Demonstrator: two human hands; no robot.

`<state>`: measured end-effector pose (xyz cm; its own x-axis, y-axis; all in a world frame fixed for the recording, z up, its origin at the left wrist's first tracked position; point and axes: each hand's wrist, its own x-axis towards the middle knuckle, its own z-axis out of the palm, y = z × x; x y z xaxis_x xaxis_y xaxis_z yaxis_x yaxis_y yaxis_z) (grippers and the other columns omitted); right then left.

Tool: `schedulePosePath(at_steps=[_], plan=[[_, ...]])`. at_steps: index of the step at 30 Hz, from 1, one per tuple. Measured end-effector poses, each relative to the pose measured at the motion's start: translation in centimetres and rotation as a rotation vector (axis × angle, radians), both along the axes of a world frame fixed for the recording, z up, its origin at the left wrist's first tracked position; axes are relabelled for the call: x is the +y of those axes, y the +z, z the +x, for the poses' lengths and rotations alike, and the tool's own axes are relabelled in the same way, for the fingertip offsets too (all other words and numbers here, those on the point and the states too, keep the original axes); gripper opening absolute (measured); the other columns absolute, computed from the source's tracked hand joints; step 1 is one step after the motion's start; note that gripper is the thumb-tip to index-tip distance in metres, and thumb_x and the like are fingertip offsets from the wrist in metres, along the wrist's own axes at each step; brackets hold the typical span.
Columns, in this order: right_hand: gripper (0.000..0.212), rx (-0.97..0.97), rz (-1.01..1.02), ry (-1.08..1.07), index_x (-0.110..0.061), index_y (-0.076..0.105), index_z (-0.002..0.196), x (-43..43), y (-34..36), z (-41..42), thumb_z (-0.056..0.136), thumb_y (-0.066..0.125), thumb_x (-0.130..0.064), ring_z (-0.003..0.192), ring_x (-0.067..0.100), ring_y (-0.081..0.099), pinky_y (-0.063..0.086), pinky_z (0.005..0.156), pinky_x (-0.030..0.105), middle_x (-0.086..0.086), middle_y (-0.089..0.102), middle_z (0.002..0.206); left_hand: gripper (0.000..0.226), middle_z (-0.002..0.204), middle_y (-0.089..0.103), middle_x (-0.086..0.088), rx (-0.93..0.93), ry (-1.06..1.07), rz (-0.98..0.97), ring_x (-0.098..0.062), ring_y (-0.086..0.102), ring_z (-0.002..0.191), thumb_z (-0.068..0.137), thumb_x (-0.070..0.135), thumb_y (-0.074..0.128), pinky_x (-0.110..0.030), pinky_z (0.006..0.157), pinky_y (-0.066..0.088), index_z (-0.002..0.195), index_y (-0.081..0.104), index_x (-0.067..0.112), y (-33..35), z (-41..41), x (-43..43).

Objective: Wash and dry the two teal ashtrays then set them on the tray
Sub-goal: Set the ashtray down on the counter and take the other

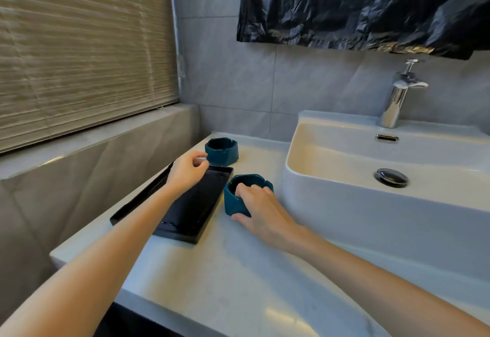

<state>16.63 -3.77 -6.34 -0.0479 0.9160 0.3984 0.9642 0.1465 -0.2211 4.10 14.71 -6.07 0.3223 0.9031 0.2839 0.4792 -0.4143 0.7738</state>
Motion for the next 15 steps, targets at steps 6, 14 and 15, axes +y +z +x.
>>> schedulePosePath(at_steps=[6,14,15], plan=[[0.022,0.055,-0.073,-0.034,-0.016,0.045,0.102,0.1,-0.1,0.8,0.092,0.061,-0.026,0.084,0.018,0.038,0.033,0.073,0.032,0.001,0.053,0.101,0.048,0.142,0.049,-0.006,0.196,-0.054,0.228,-0.025,0.050,0.125,0.095,0.024,0.055,-0.038,0.106,0.038,0.141,0.045,0.014,-0.2,2.7,2.4],[0.023,0.064,-0.110,0.007,-0.018,0.038,0.097,1.2,-0.2,1.6,0.093,0.059,-0.026,0.080,0.018,0.033,0.021,0.071,0.029,-0.004,0.043,0.092,0.059,0.146,0.042,-0.012,0.540,-0.164,0.253,-0.027,0.042,0.132,0.095,0.031,0.054,-0.039,0.109,0.035,0.146,0.035,0.008,-0.3,6.2,7.0],[0.022,0.068,-0.112,0.010,-0.016,0.040,0.099,1.4,-0.3,1.6,0.093,0.058,-0.026,0.080,0.018,0.033,0.022,0.072,0.029,-0.003,0.043,0.093,0.058,0.144,0.045,-0.013,0.567,-0.167,0.261,-0.028,0.044,0.130,0.095,0.031,0.054,-0.040,0.107,0.037,0.145,0.037,0.009,-0.5,6.4,7.3]])
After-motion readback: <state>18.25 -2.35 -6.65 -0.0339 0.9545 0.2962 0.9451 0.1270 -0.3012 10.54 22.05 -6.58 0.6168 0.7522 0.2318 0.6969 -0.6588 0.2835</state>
